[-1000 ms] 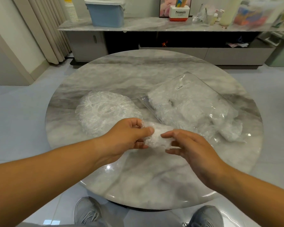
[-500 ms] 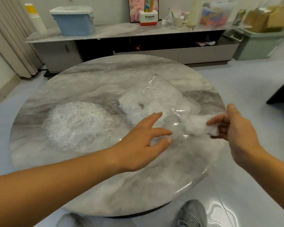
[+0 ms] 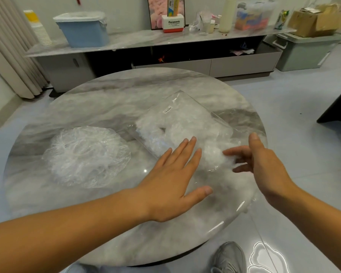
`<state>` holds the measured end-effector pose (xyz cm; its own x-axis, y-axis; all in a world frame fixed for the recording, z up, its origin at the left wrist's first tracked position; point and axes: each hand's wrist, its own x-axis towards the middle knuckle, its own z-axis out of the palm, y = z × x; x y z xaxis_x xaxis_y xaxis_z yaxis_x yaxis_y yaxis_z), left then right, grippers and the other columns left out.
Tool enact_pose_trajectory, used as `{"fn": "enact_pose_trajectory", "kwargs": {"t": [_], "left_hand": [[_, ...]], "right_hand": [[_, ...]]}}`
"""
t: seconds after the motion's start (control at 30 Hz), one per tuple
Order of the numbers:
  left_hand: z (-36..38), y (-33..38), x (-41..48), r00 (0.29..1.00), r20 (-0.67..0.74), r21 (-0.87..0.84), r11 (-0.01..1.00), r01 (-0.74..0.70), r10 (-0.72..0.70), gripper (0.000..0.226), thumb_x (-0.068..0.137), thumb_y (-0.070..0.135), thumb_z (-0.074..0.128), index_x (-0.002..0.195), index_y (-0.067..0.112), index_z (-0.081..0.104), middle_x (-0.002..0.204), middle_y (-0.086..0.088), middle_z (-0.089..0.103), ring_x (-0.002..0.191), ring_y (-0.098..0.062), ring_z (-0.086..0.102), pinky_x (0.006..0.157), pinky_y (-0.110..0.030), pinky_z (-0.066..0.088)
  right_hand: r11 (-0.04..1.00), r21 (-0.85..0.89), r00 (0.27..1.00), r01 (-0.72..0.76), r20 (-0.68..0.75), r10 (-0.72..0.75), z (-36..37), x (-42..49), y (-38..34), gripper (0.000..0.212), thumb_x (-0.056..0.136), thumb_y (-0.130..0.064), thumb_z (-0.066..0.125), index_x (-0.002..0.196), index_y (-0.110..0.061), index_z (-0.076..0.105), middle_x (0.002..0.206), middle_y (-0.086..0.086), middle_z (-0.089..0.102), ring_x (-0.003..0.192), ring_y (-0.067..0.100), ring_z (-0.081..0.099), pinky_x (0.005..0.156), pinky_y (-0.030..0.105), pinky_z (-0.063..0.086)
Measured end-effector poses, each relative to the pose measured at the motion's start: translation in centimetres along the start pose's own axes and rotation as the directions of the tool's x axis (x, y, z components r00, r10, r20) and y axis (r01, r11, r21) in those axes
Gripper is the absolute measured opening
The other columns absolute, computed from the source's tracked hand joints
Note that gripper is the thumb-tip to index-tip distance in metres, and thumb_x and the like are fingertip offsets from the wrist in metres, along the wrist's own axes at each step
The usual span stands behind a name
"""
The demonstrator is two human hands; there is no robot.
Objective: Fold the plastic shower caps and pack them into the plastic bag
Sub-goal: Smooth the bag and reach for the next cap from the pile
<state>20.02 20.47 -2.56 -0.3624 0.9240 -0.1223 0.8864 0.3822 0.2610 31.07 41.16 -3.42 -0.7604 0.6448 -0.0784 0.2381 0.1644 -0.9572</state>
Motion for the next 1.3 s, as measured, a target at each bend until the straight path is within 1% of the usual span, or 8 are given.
{"fn": "enact_pose_trajectory", "kwargs": {"t": [0.13,0.37,0.5,0.57,0.67,0.83,1.0,1.3], "left_hand": [[-0.2,-0.2,-0.5,1.0,-0.027,-0.073,0.997,-0.01,0.008,0.088,0.094,0.072,0.016,0.158,0.023,-0.02,0.16,0.013,-0.035,0.143,0.003,-0.035,0.126,-0.035,-0.006],[-0.8,-0.9,-1.0,0.997,-0.062,-0.125,0.991,-0.055,0.047,0.085,0.096,0.07,0.018,0.159,0.023,-0.015,0.164,0.013,-0.027,0.145,0.005,-0.029,0.126,-0.036,-0.009],[-0.7,-1.3,-1.5,0.997,-0.039,-0.149,0.986,-0.078,0.073,0.086,0.095,0.071,0.015,0.16,0.023,-0.013,0.164,0.014,-0.027,0.145,0.006,-0.028,0.126,-0.036,-0.01],[-0.7,-1.5,-1.7,0.997,-0.02,-0.168,0.983,-0.075,0.073,0.087,0.093,0.072,0.014,0.16,0.023,-0.012,0.164,0.014,-0.026,0.145,0.006,-0.028,0.126,-0.036,-0.009],[-0.7,-1.6,-2.0,0.997,-0.012,-0.194,0.978,-0.082,0.081,0.087,0.093,0.072,0.016,0.16,0.023,-0.011,0.165,0.013,-0.023,0.146,0.007,-0.027,0.126,-0.035,-0.009],[-0.6,-2.1,-2.4,0.996,-0.003,-0.19,0.978,-0.091,0.092,0.086,0.095,0.069,0.02,0.16,0.022,-0.01,0.166,0.011,-0.022,0.147,0.005,-0.026,0.126,-0.036,-0.008],[-0.9,-2.1,-2.4,0.996,0.002,-0.204,0.976,-0.082,0.084,0.085,0.096,0.069,0.021,0.16,0.022,-0.012,0.165,0.011,-0.024,0.145,0.006,-0.027,0.126,-0.034,-0.009],[-0.9,-1.8,-2.5,0.996,0.011,-0.228,0.97,-0.087,0.092,0.084,0.098,0.067,0.026,0.16,0.023,-0.01,0.166,0.011,-0.022,0.147,0.004,-0.025,0.126,-0.034,-0.008]], "right_hand": [[0.96,0.273,0.99,-0.067,0.136,0.03,1.8,-0.2,-0.5,0.075,0.092,-0.069,0.026,0.107,-0.02,0.08,0.111,0.005,0.076,0.107,0.019,0.068,0.096,0.041,0.052],[0.918,0.343,0.953,-0.199,0.286,0.099,4.9,-0.1,-0.8,0.082,0.084,-0.076,0.024,0.123,-0.022,0.073,0.124,-0.004,0.072,0.122,0.014,0.061,0.097,0.037,0.046],[0.827,0.477,0.921,-0.297,0.373,0.116,5.6,0.7,-1.4,0.091,0.091,-0.08,0.019,0.133,-0.014,0.066,0.136,0.003,0.066,0.132,0.022,0.054,0.104,0.042,0.041],[0.779,0.534,0.916,-0.328,0.381,0.125,5.9,1.2,-1.9,0.093,0.09,-0.081,0.023,0.132,-0.011,0.066,0.133,0.008,0.067,0.133,0.028,0.054,0.111,0.047,0.04],[0.692,0.619,0.912,-0.372,0.384,0.147,6.8,1.8,-2.7,0.094,0.089,-0.081,0.03,0.13,-0.004,0.065,0.116,0.014,0.071,0.121,0.029,0.061,0.117,0.047,0.036],[0.587,0.688,0.9,-0.427,0.386,0.202,7.9,1.6,-4.0,0.092,0.087,-0.078,0.044,0.13,0.002,0.061,0.129,0.027,0.064,0.12,0.034,0.064,0.111,0.045,0.044],[0.47,0.792,0.92,-0.39,0.313,0.237,7.7,0.4,-4.2,0.08,0.09,-0.067,0.056,0.128,0.003,0.061,0.135,0.032,0.057,0.115,0.043,0.067,0.109,0.049,0.047],[0.499,0.731,0.885,-0.465,0.393,0.249,8.7,0.7,-5.2,0.099,0.088,-0.08,0.037,0.134,0.006,0.056,0.138,0.025,0.059,0.127,0.033,0.06,0.114,0.048,0.04]]}}
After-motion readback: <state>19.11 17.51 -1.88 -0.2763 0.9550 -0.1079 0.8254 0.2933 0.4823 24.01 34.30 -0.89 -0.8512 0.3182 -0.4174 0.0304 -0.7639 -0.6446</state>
